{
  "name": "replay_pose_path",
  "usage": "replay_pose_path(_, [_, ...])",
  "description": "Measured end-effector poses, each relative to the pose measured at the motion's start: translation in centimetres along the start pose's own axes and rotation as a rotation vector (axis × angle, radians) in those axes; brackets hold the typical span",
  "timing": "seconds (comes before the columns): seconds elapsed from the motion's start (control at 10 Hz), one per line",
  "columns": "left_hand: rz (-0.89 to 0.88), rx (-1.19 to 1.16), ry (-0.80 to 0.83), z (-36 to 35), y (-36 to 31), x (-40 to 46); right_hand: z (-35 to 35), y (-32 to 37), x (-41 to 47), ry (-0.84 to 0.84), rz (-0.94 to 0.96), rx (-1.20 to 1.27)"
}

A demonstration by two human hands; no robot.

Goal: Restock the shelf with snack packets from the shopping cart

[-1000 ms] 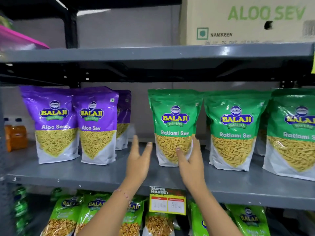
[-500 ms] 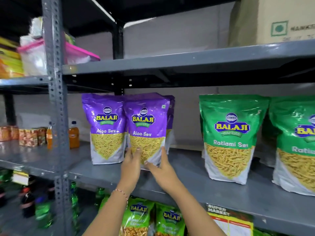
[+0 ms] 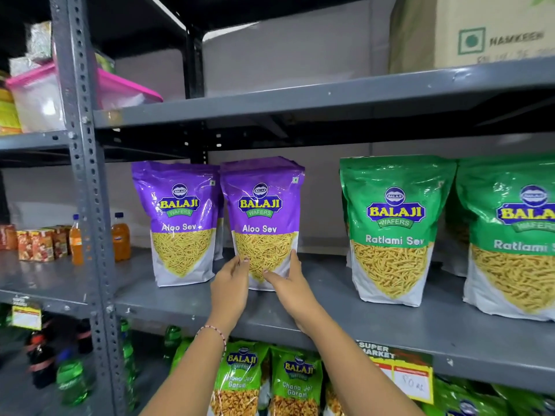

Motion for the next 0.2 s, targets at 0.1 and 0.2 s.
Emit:
replay_pose_path(0.1, [-0.052,0.019,-0.047,0.2,-1.0,-1.0,1.1,1.3,-0.9,-0.041,0.045,-0.114])
replay_pose_path(0.2, [-0.224,0.142,-0.051,-0.2,-3.3,-1.8,4.3,4.2,-2.7,-0.172,0.178,-0.309])
Point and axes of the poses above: each hand's wrist, its own x-axis towards the middle knuckle, its own z-axis out of the back of the hand, y = z × x, the point moved 10 cm from there along x, towards the middle knuckle, and after that the axes turned 1 degree about -x, right-handed, at the moved point
